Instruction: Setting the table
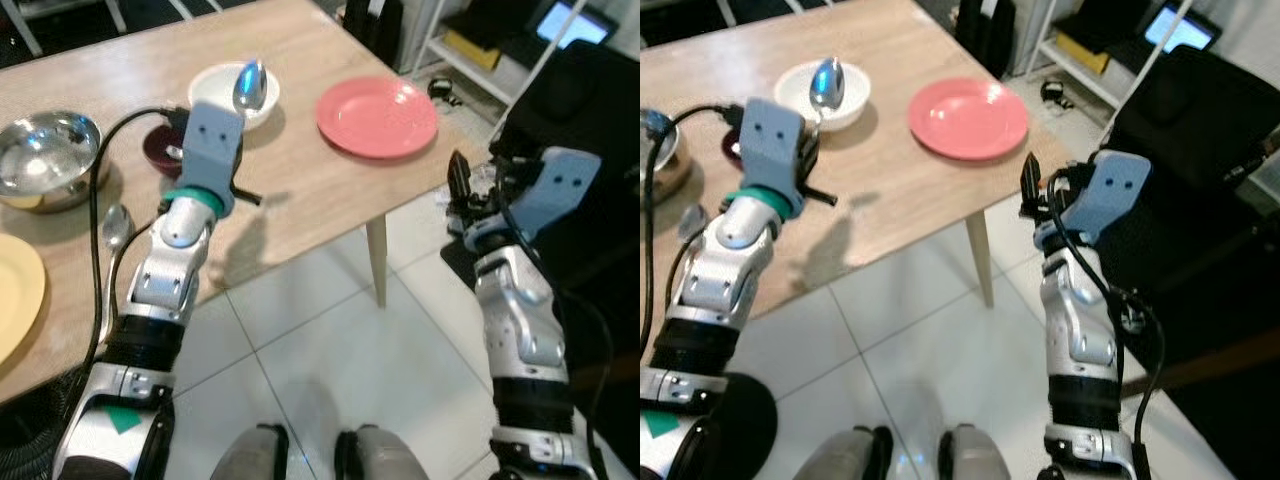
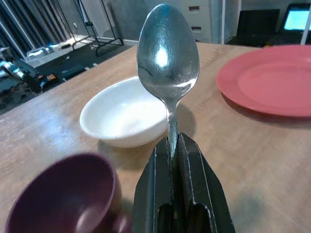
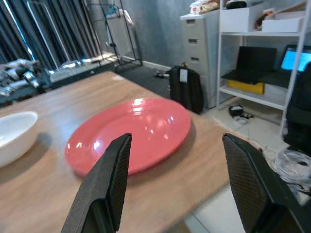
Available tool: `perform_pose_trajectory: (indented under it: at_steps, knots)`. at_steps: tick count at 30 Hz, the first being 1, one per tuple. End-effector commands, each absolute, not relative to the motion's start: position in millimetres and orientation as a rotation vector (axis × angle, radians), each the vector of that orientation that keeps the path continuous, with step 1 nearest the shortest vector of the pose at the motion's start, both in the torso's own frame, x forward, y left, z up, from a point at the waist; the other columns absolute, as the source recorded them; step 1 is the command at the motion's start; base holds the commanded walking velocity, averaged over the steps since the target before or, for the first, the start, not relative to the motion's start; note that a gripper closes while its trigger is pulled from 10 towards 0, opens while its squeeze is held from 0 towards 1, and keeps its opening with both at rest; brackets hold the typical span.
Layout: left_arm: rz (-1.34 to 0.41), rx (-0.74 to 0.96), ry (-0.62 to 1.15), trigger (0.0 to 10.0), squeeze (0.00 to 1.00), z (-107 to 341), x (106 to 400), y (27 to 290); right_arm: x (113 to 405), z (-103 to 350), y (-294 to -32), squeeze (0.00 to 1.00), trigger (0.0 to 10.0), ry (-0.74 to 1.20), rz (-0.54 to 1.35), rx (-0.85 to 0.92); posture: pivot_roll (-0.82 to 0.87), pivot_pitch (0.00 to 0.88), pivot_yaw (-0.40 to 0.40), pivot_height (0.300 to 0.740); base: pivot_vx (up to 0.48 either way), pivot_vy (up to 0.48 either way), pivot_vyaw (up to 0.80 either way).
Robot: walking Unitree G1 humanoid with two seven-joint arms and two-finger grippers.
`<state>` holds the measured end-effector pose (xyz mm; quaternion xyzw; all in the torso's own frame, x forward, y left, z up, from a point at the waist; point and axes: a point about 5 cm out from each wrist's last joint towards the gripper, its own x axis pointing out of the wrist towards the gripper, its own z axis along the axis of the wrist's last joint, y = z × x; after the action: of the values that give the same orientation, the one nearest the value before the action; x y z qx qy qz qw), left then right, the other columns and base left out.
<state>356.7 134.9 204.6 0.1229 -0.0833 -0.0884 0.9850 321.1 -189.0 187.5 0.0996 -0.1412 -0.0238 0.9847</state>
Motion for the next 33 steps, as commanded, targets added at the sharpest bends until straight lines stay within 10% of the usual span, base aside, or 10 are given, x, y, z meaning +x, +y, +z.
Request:
perform_pose_trajectory:
  at_steps: [1,33]
  knots:
    - [-0.205,0.256,-0.158,10.0,0.00,202,356,130,319,184,-194,0.00,10.0,-0.277,-0.071,0.199,0.04,0.052,0.073,0.740,0.315,0.000,0.00]
    - [-0.214,-0.042,0.223,10.0,0.00,176,380,75,323,183,-182,0.00,10.0,-0.258,-0.026,0.198,0.06,0.100,0.064,0.740,0.000,0.000,0.00]
